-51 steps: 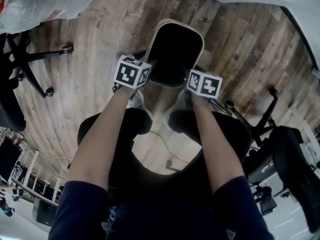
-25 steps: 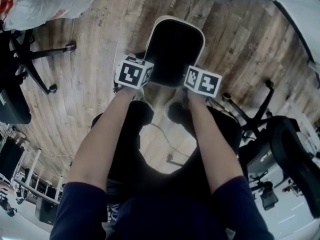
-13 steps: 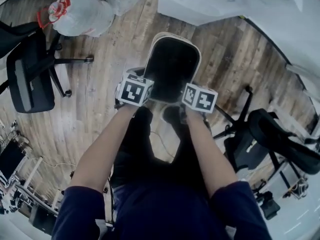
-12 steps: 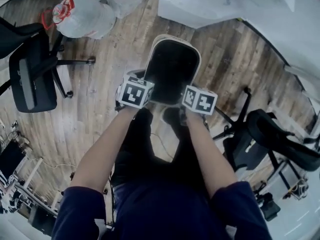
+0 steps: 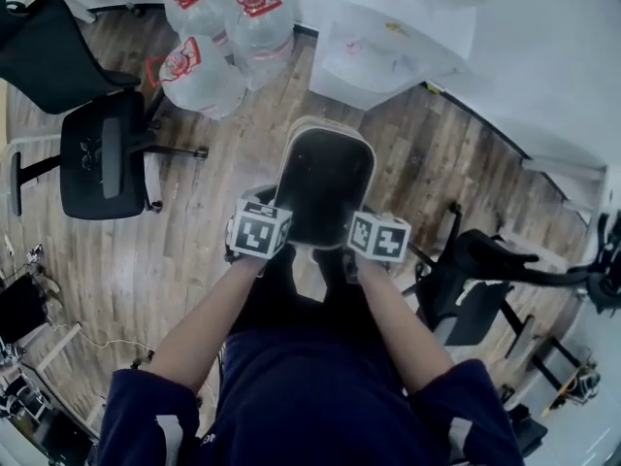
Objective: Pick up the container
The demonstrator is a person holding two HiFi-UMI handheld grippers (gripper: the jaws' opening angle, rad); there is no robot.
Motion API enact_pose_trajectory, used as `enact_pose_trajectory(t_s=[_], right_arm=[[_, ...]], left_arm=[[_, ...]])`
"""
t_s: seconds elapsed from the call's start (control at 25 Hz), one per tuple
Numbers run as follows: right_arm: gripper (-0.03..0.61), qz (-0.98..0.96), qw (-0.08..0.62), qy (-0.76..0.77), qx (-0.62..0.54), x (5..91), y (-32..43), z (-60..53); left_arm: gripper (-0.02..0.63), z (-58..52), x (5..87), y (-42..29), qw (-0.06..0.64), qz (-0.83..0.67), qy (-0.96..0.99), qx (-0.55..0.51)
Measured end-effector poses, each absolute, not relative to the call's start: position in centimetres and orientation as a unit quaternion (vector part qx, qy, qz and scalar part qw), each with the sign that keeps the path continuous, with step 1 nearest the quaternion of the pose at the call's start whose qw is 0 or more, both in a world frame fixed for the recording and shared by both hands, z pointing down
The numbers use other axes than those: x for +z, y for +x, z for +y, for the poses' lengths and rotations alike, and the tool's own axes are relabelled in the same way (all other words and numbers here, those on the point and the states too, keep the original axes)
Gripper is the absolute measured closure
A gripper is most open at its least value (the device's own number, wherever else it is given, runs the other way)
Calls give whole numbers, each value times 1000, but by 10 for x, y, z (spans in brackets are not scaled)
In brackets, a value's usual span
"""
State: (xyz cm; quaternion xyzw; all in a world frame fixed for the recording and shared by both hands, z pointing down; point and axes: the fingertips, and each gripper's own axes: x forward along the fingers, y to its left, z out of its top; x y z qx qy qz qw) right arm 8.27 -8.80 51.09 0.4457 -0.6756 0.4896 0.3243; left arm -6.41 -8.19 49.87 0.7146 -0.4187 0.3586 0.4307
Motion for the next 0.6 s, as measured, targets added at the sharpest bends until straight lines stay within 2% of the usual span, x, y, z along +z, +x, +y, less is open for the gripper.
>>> enact_pose_trajectory(t_s=[0.28, 0.6], right_arm=[[505, -690, 316, 442, 477, 443, 72, -62], [506, -698, 309, 446, 468, 412, 67, -53]], left_arm=[[514, -51, 429, -74, 426, -429, 718, 345], [509, -39, 405, -78, 423, -430, 729, 324]])
